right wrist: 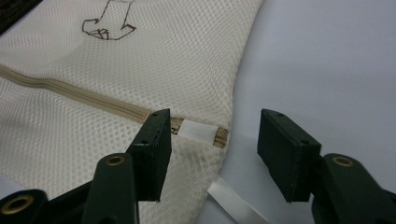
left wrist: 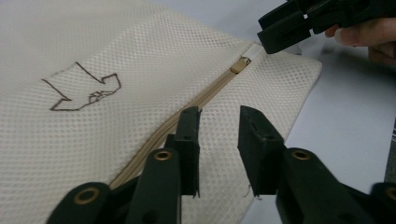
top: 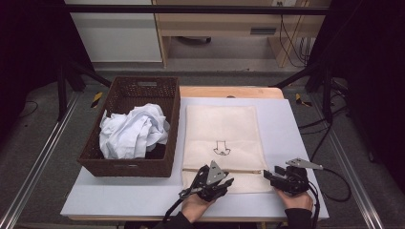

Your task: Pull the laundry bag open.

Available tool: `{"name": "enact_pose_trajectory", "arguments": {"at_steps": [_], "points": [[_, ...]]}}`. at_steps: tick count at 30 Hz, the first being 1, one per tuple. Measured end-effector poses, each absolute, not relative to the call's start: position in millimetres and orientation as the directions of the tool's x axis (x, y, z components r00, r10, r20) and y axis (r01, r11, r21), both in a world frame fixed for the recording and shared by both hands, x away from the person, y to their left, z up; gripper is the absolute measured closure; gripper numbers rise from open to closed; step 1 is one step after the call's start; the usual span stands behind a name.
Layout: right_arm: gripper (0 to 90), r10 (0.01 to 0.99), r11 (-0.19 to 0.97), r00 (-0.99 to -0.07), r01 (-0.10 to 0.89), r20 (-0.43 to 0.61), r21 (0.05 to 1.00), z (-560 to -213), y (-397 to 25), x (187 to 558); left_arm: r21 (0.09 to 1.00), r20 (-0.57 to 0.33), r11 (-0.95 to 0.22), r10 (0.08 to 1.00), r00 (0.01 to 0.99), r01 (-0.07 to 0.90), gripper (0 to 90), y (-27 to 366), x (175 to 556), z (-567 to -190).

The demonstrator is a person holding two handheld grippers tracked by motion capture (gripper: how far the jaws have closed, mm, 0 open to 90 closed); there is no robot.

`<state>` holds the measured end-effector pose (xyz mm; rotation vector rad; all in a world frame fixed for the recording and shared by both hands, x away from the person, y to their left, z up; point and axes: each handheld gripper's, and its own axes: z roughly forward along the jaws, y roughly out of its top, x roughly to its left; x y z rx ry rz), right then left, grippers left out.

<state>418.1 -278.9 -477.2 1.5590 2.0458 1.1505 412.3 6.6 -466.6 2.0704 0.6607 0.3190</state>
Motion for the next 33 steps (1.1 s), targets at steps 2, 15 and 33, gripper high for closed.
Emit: {"name": "enact_pose_trajectory", "arguments": {"at_steps": [2, 15, 33], "points": [[48.3, 0.915, 0.086, -0.35, 0.657, 0.202, 0.749, -478.1, -278.4, 418.8, 0.826, -0.02, -0.453, 0.569, 0.822, 0.334, 76.1, 0.3, 413.6, -469.9], [55.3, 0.92, 0.112, -0.349, 0.675, 0.181, 0.729, -481.9, -275.1, 421.0, 0.795, -0.028, -0.495, 0.548, 0.836, 0.351, 89.0, -27.7, 417.9, -486.4], [81.8, 0.91, 0.058, -0.322, 0.722, 0.26, 0.689, -480.0, -279.1, 421.4, 0.777, 0.001, -0.522, 0.558, 0.83, 0.351, 89.0, -32.1, 417.9, -488.4]]}}
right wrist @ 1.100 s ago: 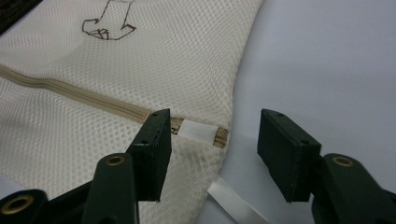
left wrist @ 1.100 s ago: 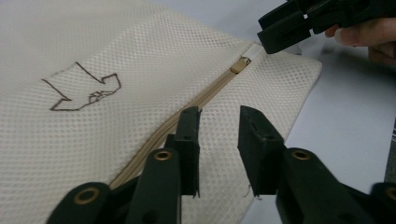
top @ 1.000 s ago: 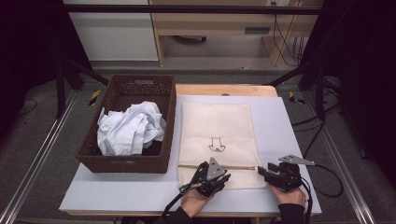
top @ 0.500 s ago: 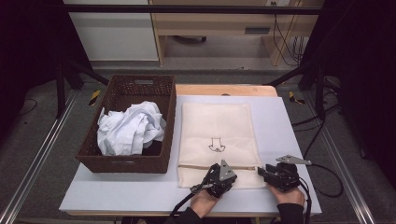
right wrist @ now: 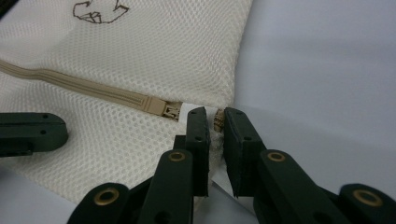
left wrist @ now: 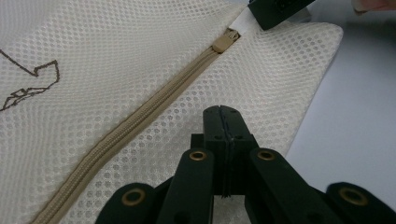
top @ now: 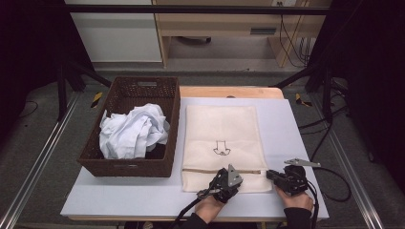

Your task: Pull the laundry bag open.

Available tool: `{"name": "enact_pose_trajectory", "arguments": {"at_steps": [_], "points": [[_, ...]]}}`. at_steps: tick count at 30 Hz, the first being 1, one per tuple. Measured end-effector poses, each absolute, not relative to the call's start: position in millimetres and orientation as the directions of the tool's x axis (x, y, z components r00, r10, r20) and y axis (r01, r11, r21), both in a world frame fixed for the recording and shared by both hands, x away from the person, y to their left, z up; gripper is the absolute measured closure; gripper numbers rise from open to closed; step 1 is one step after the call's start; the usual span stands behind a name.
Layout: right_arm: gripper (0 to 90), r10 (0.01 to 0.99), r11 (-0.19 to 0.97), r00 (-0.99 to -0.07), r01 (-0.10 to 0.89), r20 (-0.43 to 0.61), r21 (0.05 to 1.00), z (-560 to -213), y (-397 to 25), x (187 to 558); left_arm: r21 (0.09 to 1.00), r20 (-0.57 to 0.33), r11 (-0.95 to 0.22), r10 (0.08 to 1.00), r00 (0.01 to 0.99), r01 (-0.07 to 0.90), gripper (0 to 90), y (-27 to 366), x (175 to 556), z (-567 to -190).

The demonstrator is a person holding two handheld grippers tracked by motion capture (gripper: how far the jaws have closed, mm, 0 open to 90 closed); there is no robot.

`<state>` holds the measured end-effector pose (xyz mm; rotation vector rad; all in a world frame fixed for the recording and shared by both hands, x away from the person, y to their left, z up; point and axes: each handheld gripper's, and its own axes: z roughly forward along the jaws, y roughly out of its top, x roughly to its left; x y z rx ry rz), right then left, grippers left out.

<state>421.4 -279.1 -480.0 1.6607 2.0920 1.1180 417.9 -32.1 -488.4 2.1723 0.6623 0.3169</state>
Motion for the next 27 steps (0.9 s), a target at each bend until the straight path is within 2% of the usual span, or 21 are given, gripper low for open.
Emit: {"name": "enact_pose_trajectory", "arguments": {"at_steps": [1, 3, 6, 9, 12, 13, 16, 23, 27], "points": [[82.5, 0.908, 0.054, -0.325, 0.718, 0.265, 0.694, -478.7, -279.9, 420.9, 0.777, 0.001, -0.522, 0.558, 0.83, 0.351, 89.0, -32.1, 417.9, -488.4], [83.1, 0.903, 0.049, -0.334, 0.704, 0.269, 0.708, -475.3, -280.1, 419.2, 0.777, -0.053, -0.499, 0.557, 0.829, 0.385, 89.0, -29.1, 422.1, -488.6], [82.4, 0.891, 0.082, -0.391, 0.641, 0.232, 0.763, -466.5, -276.8, 414.2, 0.778, -0.047, -0.5, 0.557, 0.829, 0.38, 89.0, -29.3, 421.7, -488.7], [74.7, 0.879, 0.107, -0.429, 0.606, 0.21, 0.788, -462.0, -269.9, 411.2, 0.778, -0.04, -0.505, 0.556, 0.83, 0.375, 88.9, -29.6, 421.2, -488.5], [72.4, 0.88, 0.121, -0.427, 0.625, 0.208, 0.771, -466.3, -266.5, 413.8, 0.776, -0.061, -0.496, 0.556, 0.829, 0.389, 88.9, -28.6, 422.6, -488.7], [68.9, 0.89, 0.116, -0.402, 0.657, 0.216, 0.745, -471.2, -267.1, 415.8, 0.776, -0.079, -0.487, 0.556, 0.828, 0.401, 88.9, -27.4, 424.3, -488.8], [68.5, 0.892, 0.095, -0.38, 0.687, 0.245, 0.72, -475.0, -272.1, 417.0, 0.775, -0.095, -0.479, 0.555, 0.826, 0.411, 88.9, -26.6, 425.5, -489.0], [65.4, 0.877, 0.095, -0.415, 0.643, 0.242, 0.76, -472.3, -269.8, 415.0, 0.775, -0.095, -0.479, 0.556, 0.826, 0.411, 89.0, -26.6, 425.5, -489.0], [63.7, 0.895, 0.091, -0.38, 0.671, 0.235, 0.736, -475.4, -273.2, 416.7, 0.774, -0.089, -0.484, 0.555, 0.827, 0.408, 89.1, -26.9, 425.1, -488.9]]}}
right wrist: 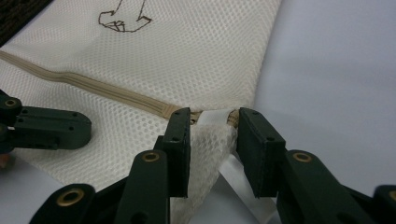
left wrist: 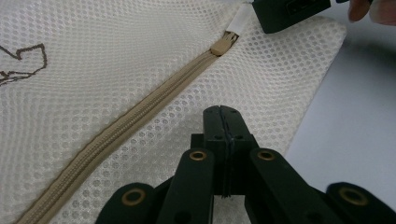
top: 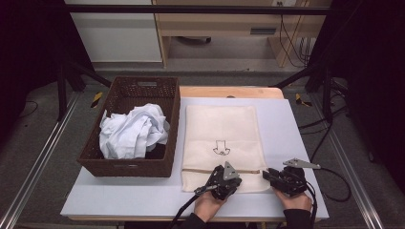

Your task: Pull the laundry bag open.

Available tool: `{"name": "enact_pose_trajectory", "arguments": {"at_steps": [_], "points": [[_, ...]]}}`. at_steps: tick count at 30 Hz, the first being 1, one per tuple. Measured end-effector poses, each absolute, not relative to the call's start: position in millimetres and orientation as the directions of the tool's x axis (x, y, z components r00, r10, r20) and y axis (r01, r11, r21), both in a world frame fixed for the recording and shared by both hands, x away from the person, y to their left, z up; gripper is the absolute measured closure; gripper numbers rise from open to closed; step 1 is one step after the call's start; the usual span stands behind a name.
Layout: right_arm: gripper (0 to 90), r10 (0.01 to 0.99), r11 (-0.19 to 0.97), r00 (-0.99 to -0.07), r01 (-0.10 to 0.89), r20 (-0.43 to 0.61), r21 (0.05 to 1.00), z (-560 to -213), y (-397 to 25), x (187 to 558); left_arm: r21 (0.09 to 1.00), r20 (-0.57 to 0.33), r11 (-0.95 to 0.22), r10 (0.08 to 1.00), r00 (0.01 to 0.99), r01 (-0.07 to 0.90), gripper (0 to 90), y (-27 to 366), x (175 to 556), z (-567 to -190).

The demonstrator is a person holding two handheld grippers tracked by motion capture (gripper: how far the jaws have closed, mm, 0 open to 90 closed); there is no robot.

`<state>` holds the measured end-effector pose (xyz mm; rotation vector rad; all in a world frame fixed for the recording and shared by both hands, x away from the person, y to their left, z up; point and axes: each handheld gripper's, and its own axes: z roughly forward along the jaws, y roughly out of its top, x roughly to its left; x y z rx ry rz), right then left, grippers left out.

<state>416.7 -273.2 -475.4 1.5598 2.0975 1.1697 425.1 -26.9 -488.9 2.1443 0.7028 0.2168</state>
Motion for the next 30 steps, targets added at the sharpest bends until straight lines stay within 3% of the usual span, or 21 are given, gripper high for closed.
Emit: {"name": "enact_pose_trajectory", "arguments": {"at_steps": [8, 9, 10, 13, 15, 17, 21, 26, 30], "points": [[58.8, 0.912, 0.085, -0.342, 0.699, 0.227, 0.71, -481.2, -276.9, 417.8, 0.775, -0.082, -0.486, 0.556, 0.827, 0.404, 89.0, -27.4, 424.2, -488.9], [60.3, 0.913, 0.08, -0.338, 0.699, 0.229, 0.711, -481.4, -276.3, 417.7, 0.775, -0.082, -0.486, 0.557, 0.827, 0.404, 89.0, -27.5, 424.2, -488.8], [68.7, 0.899, 0.058, -0.34, 0.718, 0.275, 0.694, -481.8, -275.3, 418.6, 0.774, -0.083, -0.486, 0.556, 0.827, 0.405, 89.0, -27.4, 424.3, -488.8], [76.7, 0.891, 0.052, -0.355, 0.697, 0.282, 0.715, -476.8, -277.4, 417.6, 0.775, -0.083, -0.485, 0.557, 0.827, 0.405, 89.0, -27.4, 424.2, -488.9], [77.4, 0.883, 0.035, -0.36, 0.691, 0.302, 0.722, -474.2, -277.8, 415.8, 0.775, -0.084, -0.485, 0.557, 0.826, 0.406, 89.0, -27.3, 424.3, -488.8], [76.0, 0.847, 0.041, -0.435, 0.626, 0.305, 0.779, -465.7, -273.9, 411.2, 0.776, -0.088, -0.483, 0.555, 0.827, 0.407, 89.0, -27.0, 424.8, -489.0], [71.6, 0.834, 0.072, -0.459, 0.64, 0.305, 0.765, -469.3, -266.7, 413.9, 0.775, -0.083, -0.485, 0.556, 0.827, 0.404, 89.0, -27.3, 424.2, -488.9], [65.7, 0.881, 0.08, -0.385, 0.695, 0.276, 0.715, -473.2, -270.6, 416.4, 0.777, -0.074, -0.488, 0.556, 0.828, 0.398, 89.0, -27.6, 423.8, -488.9], [66.5, 0.893, 0.072, -0.35, 0.73, 0.282, 0.679, -478.8, -272.8, 419.0, 0.777, -0.075, -0.487, 0.557, 0.827, 0.399, 89.0, -27.6, 423.8, -488.9]]}}
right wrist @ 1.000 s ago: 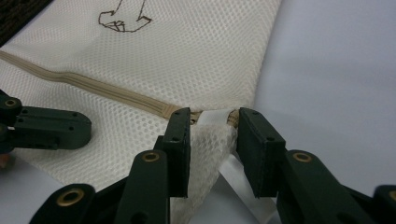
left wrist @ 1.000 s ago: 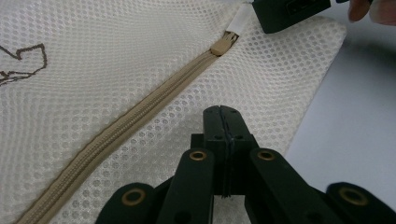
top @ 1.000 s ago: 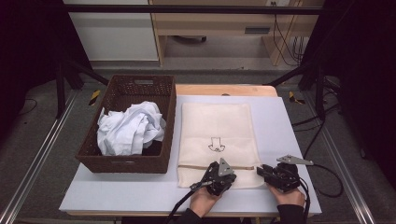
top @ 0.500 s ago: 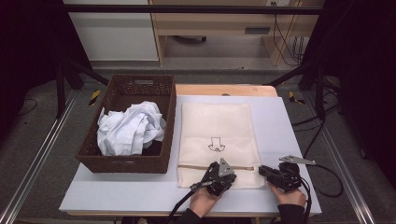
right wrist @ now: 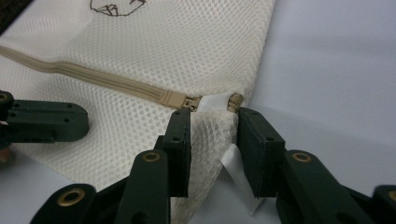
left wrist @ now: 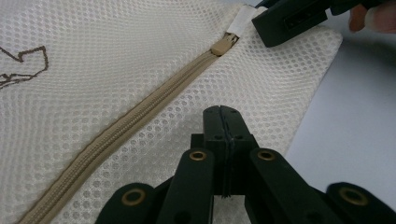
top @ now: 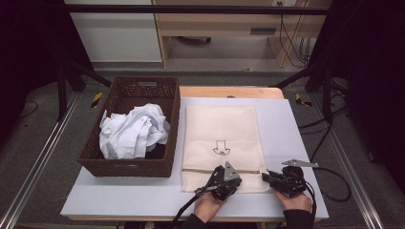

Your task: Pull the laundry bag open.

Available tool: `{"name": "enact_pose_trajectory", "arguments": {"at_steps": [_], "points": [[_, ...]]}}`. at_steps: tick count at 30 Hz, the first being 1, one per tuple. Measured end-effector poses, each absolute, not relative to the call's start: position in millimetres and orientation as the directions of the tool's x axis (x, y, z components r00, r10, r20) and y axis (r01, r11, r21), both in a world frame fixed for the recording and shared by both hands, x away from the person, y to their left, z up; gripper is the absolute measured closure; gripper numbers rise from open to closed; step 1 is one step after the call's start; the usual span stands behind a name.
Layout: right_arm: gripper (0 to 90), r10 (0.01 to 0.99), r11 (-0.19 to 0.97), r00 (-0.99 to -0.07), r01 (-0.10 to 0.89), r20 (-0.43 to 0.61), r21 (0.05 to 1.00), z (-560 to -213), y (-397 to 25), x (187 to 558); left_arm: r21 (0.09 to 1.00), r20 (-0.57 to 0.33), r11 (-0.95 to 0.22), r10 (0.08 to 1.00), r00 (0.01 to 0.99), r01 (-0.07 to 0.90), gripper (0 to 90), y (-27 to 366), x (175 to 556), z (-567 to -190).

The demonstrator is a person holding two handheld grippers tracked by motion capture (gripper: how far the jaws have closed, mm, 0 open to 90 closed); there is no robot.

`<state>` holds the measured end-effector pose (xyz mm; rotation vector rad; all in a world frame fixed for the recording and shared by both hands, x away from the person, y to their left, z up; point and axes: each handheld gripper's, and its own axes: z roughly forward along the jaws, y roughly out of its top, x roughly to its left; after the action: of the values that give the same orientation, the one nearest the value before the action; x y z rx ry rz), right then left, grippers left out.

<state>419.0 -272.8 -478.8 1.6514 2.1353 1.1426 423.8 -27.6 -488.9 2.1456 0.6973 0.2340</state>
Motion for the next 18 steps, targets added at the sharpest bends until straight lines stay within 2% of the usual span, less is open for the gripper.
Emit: {"name": "enact_pose_trajectory", "arguments": {"at_steps": [7, 10, 15, 18], "points": [[65.1, 0.874, 0.06, -0.376, 0.712, 0.307, 0.7, -477.9, -272.1, 420.8, 0.777, -0.073, -0.487, 0.557, 0.827, 0.398, 89.0, -27.7, 423.7, -488.9], [59.8, 0.858, 0.047, -0.413, 0.656, 0.306, 0.753, -474.1, -270.9, 419.1, 0.777, -0.075, -0.487, 0.557, 0.827, 0.398, 89.0, -27.6, 423.8, -488.9], [58.0, 0.896, 0.101, -0.379, 0.682, 0.232, 0.725, -478.0, -267.5, 420.7, 0.777, -0.069, -0.491, 0.555, 0.829, 0.393, 89.0, -27.5, 423.4, -488.8], [57.1, 0.908, 0.078, -0.342, 0.703, 0.24, 0.707, -479.4, -270.9, 420.4, 0.777, -0.067, -0.492, 0.555, 0.829, 0.392, 89.0, -27.7, 423.3, -488.8]]}}
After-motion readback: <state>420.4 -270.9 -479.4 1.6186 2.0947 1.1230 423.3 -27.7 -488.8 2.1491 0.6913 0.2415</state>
